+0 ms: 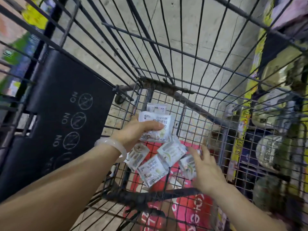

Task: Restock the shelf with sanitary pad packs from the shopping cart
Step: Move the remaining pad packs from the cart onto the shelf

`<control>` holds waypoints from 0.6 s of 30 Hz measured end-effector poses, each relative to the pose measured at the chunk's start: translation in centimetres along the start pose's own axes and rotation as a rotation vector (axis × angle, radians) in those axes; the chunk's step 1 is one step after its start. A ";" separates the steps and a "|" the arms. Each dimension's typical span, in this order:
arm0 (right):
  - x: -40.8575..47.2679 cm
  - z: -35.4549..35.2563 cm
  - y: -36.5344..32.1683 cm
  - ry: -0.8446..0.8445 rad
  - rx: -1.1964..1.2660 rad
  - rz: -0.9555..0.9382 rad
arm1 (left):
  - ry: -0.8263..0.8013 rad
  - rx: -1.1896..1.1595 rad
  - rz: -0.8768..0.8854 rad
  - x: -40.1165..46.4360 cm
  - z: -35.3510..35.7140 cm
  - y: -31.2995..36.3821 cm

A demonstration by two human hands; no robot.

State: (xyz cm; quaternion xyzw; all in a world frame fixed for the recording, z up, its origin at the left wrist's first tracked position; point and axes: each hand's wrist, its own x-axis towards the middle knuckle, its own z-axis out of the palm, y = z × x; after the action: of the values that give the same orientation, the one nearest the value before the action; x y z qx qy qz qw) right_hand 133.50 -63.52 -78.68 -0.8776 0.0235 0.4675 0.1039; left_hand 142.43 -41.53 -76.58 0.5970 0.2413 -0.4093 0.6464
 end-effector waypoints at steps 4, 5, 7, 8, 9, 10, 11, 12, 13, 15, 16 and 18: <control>0.6 0.0 1.1 0.081 -0.025 0.009 | 0.052 0.011 -0.015 0.4 -0.2 -0.1; 0.7 -0.1 1.5 0.103 -0.005 0.032 | 0.050 0.012 -0.013 0.5 -0.2 0.0; 0.8 -0.2 2.4 0.152 0.066 0.086 | 0.035 0.021 -0.010 0.6 -0.1 0.1; 0.9 -0.3 2.9 0.182 0.109 0.112 | 0.033 0.030 -0.019 0.7 0.0 0.1; 1.0 -0.4 3.4 0.209 0.151 0.128 | 0.028 0.038 -0.028 0.8 0.1 0.1; 1.0 -0.5 3.8 0.224 0.191 0.131 | 0.018 0.043 -0.034 1.1 0.1 -0.1; 1.0 -0.6 4.0 0.223 0.232 0.123 | 0.004 0.045 -0.037 1.2 0.2 -0.3; 1.0 -0.7 4.2 0.209 0.278 0.106 | -0.003 0.063 -0.050 1.2 0.5 -0.3; 0.9 -0.9 4.4 0.190 0.325 0.087 | -0.011 0.079 -0.068 1.2 0.9 -0.4; 0.5 -1.5 4.2 0.174 0.412 0.063 | -0.032 0.089 -0.076 1.3 1.5 -0.7; 0.3 -2.0 3.9 0.174 0.445 0.057 | -0.033 0.090 -0.080 1.5 1.7 -0.9; -0.1 -2.9 3.2 0.174 0.470 0.033 | -0.029 0.105 -0.088 2.2 2.0 -1.7</control>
State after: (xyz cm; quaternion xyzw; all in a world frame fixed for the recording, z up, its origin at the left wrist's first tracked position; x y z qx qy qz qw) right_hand 135.35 -67.29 -77.52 -0.8658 0.1550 0.3733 0.2949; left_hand 141.93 -43.89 -79.00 0.6129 0.2361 -0.4582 0.5989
